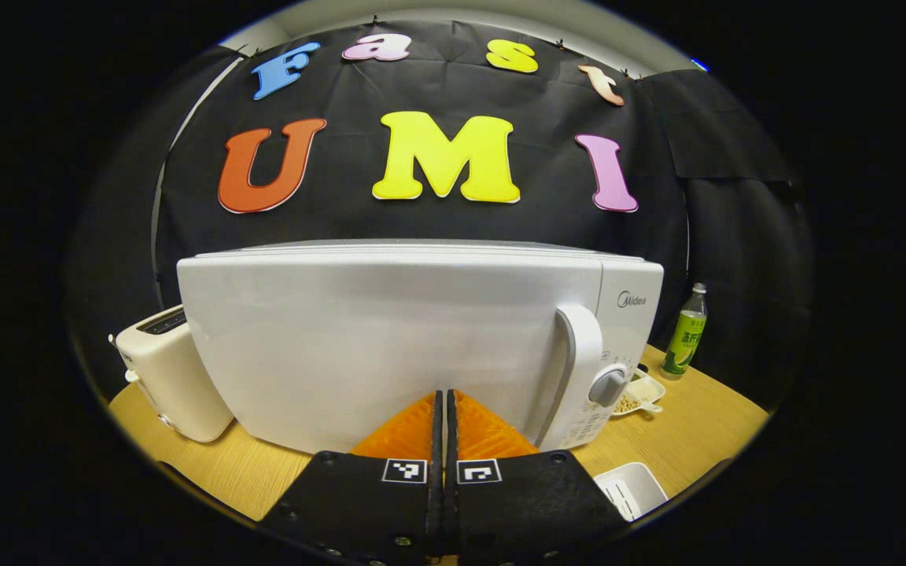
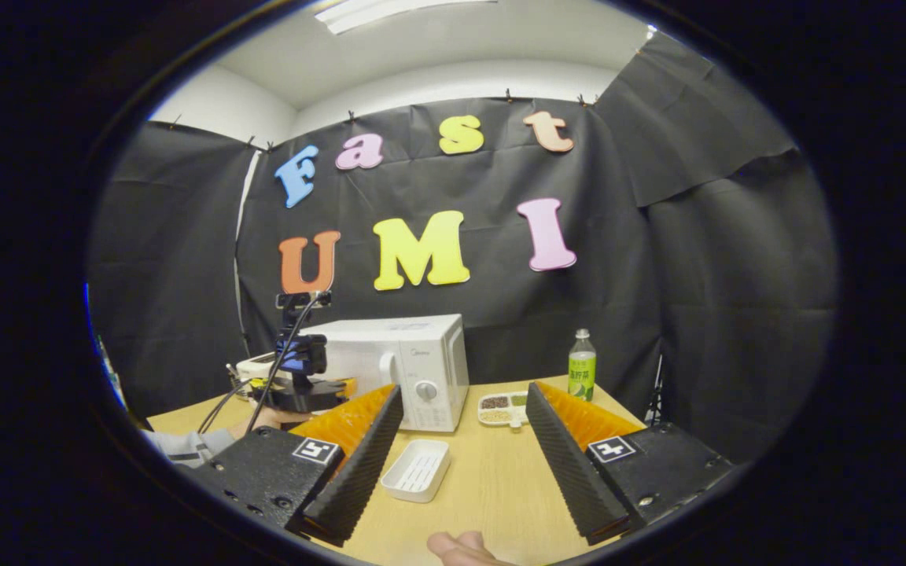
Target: Open the microwave oven with the left hand, put the food in, and close the microwave oven.
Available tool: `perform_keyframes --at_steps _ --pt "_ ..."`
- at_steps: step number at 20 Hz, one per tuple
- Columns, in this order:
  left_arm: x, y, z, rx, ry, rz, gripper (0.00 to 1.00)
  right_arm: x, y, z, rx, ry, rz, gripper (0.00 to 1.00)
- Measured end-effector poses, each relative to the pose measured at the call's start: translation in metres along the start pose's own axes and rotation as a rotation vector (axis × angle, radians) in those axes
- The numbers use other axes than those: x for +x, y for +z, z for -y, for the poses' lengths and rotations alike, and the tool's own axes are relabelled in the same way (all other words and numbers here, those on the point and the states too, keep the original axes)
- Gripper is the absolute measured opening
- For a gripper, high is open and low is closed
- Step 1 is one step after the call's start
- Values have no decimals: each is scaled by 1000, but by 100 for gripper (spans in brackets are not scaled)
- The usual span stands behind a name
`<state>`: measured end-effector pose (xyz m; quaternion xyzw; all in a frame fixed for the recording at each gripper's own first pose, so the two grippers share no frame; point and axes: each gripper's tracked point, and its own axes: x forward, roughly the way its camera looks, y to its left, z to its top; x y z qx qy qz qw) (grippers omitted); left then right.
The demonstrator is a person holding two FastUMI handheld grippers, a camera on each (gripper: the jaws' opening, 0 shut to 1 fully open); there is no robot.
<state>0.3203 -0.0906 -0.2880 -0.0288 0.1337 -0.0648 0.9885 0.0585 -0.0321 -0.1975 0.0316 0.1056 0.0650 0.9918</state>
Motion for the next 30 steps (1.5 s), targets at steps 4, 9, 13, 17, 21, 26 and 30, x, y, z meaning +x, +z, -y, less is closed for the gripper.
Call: perform_keyframes --at_steps 4,9,13,17,21,26,30 --pt "-66 13 -19 -8 79 -22 3 -16 13 -9 -36 -54 14 91" --pt "-160 44 -34 30 104 23 29 -42 34 -24 -71 -85 42 100" --pt "-230 60 -41 18 169 38 89 -66 62 -32 -79 -104 99 100" --pt "-295 77 -33 62 153 59 98 -88 90 -30 -92 -142 151 91" --pt "-362 103 -45 36 204 126 96 -100 97 -44 -101 -122 139 91" --pt "-421 102 -27 63 220 181 97 -118 102 -34 -191 -167 90 92" --pt "-448 111 -12 63 173 233 96 -140 120 -34 -167 -160 140 92"
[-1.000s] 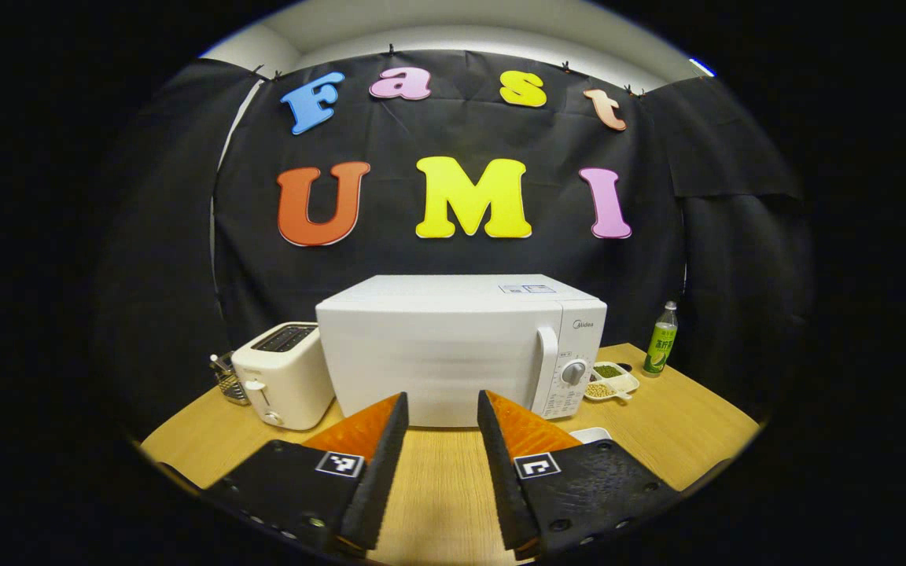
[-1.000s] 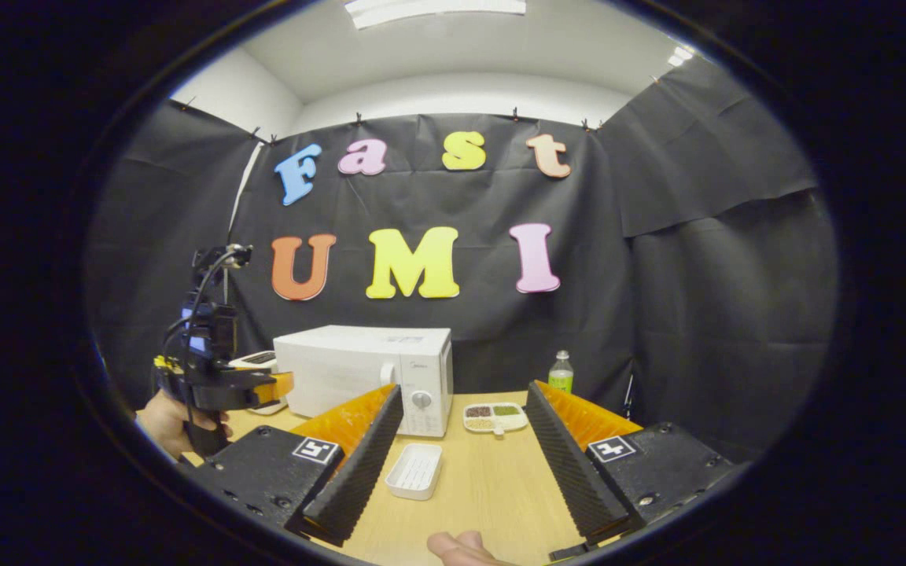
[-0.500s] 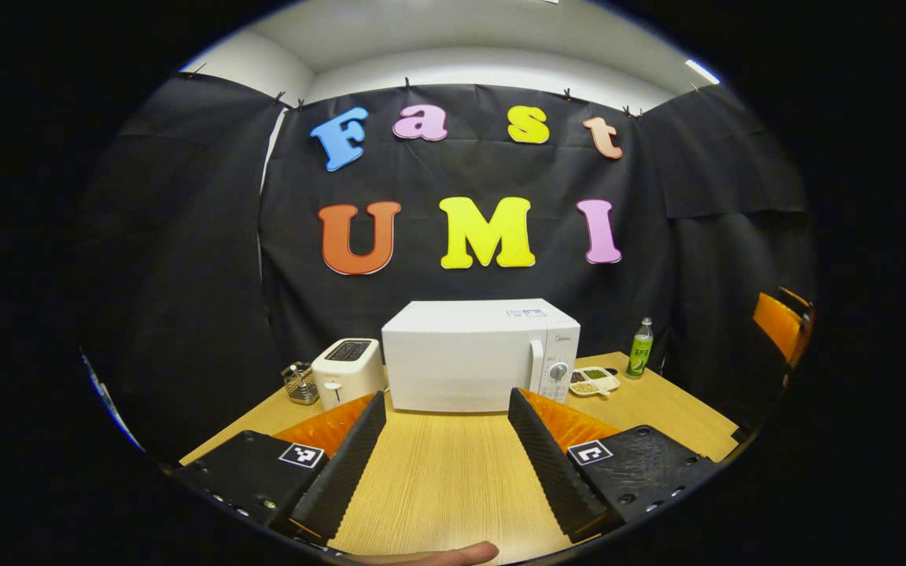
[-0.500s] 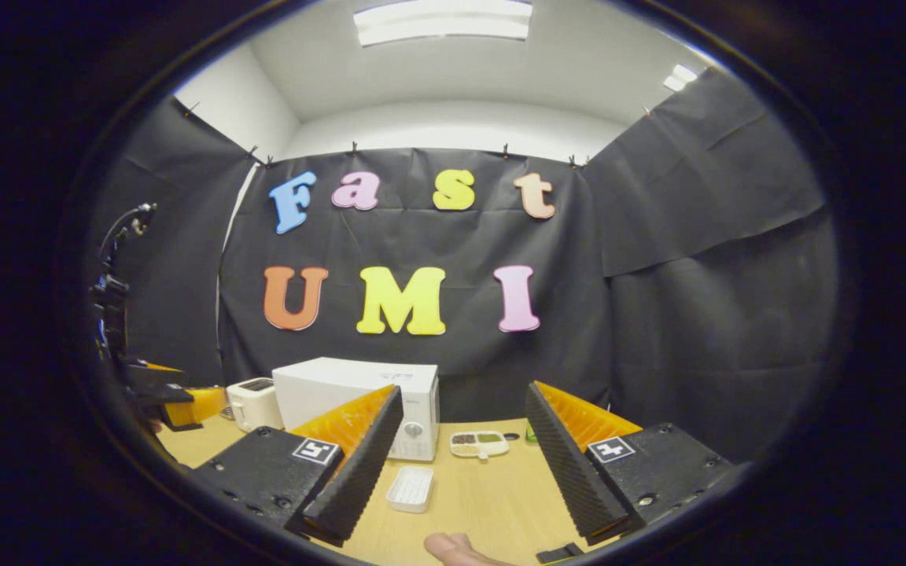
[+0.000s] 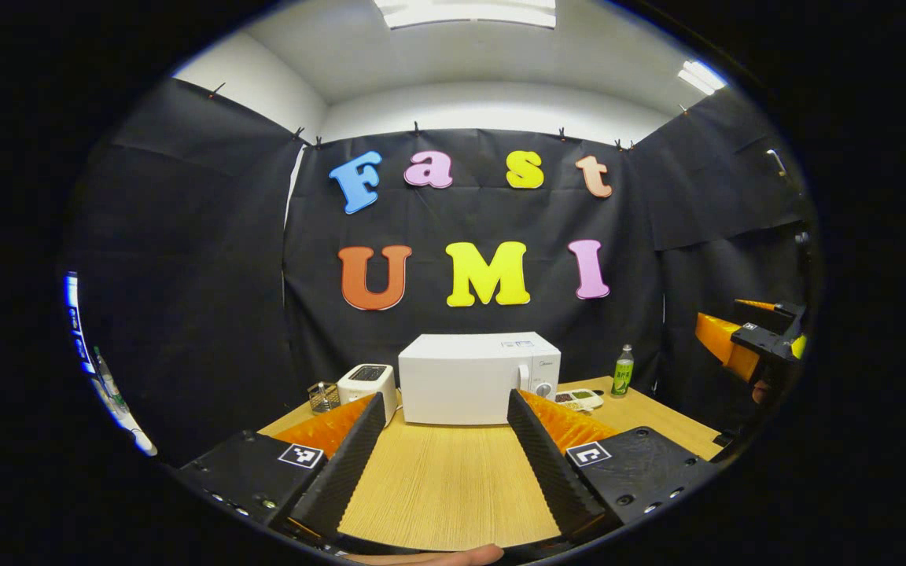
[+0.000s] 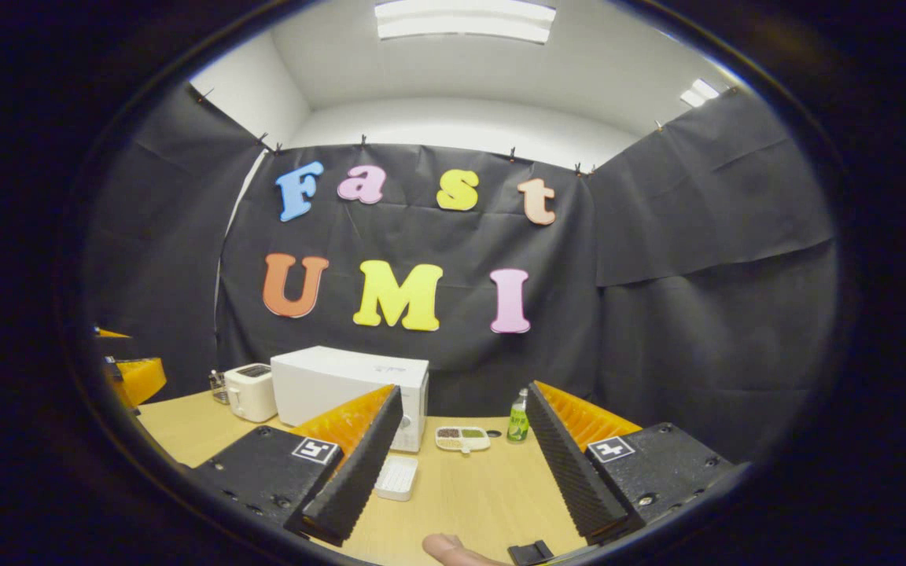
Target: Open the microwave oven with the left hand, put the food in, and close the microwave oven.
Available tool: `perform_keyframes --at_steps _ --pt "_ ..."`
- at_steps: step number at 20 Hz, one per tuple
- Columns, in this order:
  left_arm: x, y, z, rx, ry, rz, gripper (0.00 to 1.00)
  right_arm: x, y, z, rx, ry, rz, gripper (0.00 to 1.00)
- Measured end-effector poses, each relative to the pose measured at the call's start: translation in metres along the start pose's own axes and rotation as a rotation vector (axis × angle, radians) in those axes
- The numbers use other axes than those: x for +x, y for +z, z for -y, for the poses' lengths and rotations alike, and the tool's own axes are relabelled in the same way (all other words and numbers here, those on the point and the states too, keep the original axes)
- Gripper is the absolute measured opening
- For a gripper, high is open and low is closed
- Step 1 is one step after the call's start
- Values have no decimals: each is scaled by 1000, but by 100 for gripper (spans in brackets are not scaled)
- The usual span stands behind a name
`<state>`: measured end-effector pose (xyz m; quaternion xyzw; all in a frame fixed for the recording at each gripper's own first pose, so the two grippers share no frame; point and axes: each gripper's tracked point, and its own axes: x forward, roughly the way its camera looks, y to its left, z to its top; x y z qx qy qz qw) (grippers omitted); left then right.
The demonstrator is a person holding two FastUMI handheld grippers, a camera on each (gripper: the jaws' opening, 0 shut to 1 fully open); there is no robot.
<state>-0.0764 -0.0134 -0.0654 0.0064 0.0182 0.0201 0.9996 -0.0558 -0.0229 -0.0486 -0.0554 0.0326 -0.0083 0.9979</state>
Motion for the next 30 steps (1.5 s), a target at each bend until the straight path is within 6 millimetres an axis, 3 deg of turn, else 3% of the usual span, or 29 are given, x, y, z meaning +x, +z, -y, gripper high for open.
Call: perform_keyframes --at_steps 1,4,12,13,14,15,16,22,27,30 --pt "-2 -1 -2 3 4 -3 96 -4 2 2 -5 3 6 100" --pt "-6 0 -5 -2 16 -2 96 -12 3 6 8 7 12 100" --pt "-1 1 9 -12 -14 16 96 -15 -1 15 56 24 35 100" --pt "1 1 7 -11 -8 21 96 -19 3 17 54 18 54 92" --pt "1 0 4 -13 4 21 96 -22 5 19 51 13 71 91" --pt "2 -2 2 -12 16 17 96 -25 8 18 45 14 84 91" --pt "3 -3 1 -9 21 13 96 -28 12 16 40 13 100 100" --pt "1 2 -4 -14 34 26 96 -37 32 10 11 15 174 100" --pt "-1 7 -15 -25 70 36 100 -33 29 7 36 32 164 100" --pt "-3 13 -19 -44 75 59 96 -29 27 7 52 35 158 100"
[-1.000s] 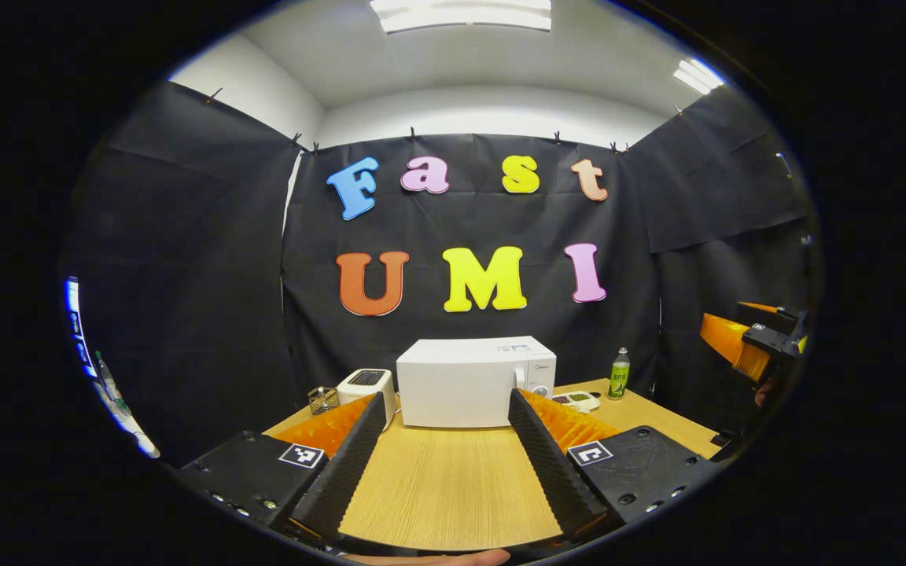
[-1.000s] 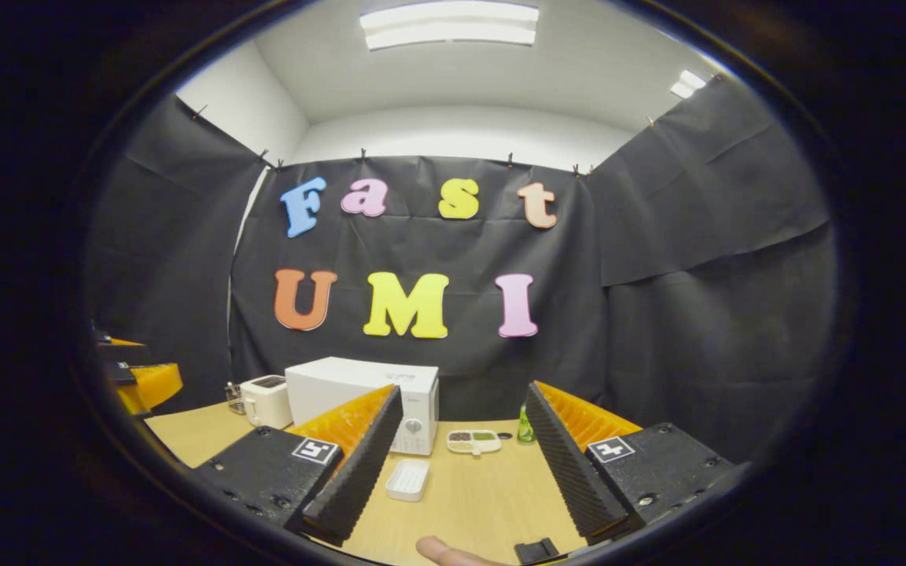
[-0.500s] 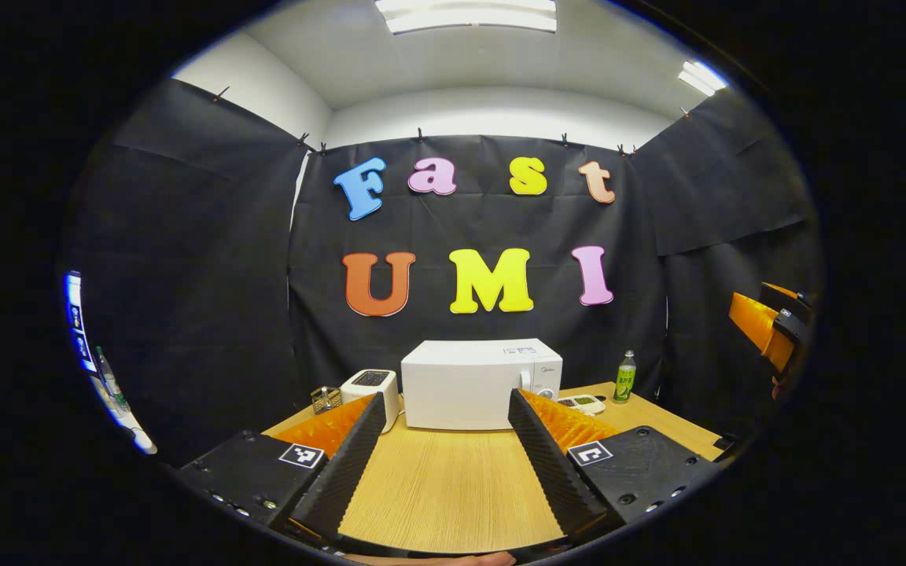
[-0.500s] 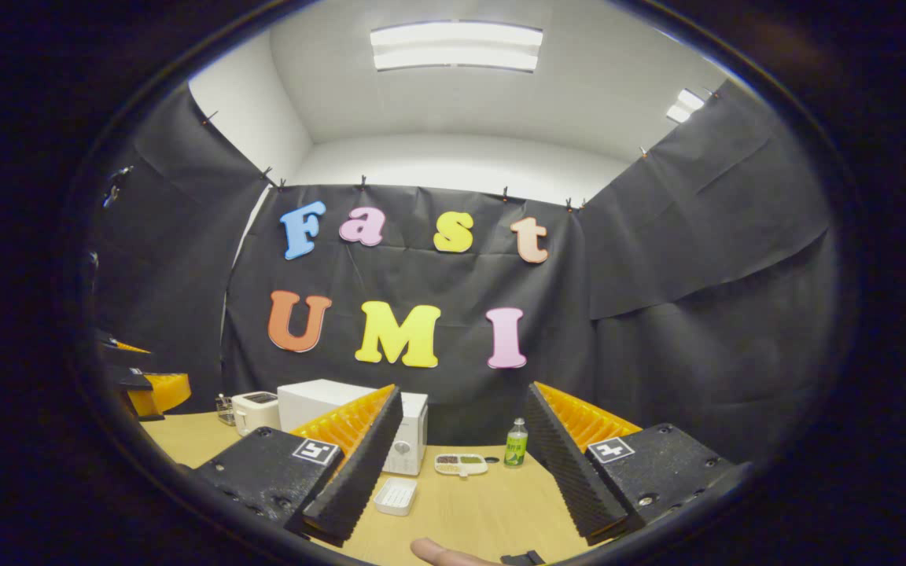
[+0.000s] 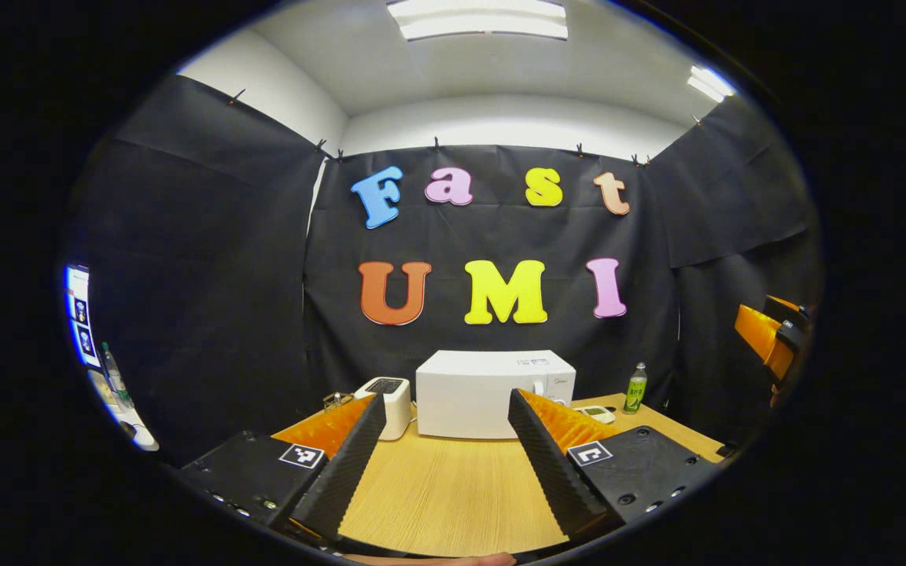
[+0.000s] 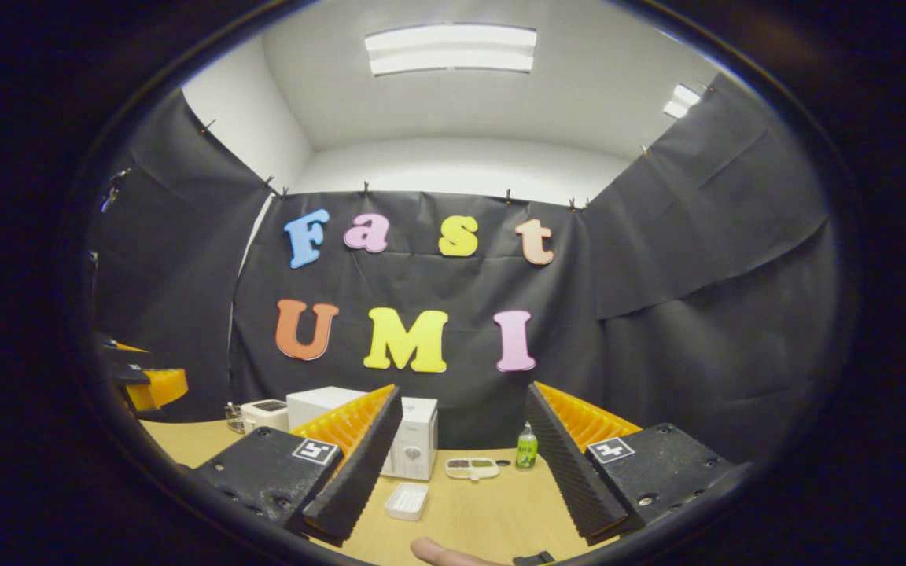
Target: Open the microwave oven with the left hand, put the food in, and close the microwave oven.
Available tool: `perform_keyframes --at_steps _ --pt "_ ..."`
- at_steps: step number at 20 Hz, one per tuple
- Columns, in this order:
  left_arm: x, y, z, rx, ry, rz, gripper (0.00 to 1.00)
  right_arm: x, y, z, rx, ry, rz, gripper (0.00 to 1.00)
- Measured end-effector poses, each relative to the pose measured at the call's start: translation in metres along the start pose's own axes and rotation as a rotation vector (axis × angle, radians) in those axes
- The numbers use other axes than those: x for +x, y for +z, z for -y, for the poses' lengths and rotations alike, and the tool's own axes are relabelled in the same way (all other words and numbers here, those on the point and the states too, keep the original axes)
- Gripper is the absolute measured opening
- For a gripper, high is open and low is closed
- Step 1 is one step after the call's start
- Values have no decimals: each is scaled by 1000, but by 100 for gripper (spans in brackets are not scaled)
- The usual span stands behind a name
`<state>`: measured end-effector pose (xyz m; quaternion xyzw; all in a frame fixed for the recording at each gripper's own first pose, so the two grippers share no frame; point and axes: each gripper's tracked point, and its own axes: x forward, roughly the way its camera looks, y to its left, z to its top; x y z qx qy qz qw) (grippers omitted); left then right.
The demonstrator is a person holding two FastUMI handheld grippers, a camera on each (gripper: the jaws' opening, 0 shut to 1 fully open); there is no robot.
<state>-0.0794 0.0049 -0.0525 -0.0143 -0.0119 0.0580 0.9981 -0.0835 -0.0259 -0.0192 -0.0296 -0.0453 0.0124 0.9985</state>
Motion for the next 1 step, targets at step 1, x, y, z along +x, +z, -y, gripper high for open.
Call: perform_keyframes --at_steps 1 --pt "-1 0 0 -4 -2 2 96 -1 1 0 3 1 -2 100"
